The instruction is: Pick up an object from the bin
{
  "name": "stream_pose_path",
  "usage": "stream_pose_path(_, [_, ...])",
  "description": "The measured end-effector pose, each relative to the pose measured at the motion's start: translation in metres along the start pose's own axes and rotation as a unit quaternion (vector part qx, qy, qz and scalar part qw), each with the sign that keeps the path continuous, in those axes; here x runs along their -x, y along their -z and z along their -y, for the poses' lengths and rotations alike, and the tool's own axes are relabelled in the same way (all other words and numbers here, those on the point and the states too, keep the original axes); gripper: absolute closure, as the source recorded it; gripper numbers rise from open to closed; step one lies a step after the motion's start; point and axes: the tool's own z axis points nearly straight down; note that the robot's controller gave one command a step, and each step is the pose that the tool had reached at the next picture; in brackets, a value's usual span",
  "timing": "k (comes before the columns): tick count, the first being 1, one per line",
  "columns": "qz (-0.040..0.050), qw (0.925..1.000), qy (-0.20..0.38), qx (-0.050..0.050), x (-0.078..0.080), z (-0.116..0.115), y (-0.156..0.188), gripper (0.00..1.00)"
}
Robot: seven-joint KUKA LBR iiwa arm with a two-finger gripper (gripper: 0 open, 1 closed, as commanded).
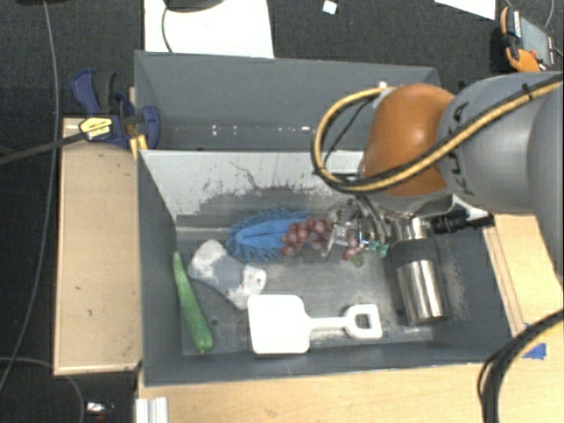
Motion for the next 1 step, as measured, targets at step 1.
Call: stream_pose_path(1, [-0.0008, 1.0, 0.002, 0.0, 0.0, 0.0001, 0.0216, 1.0])
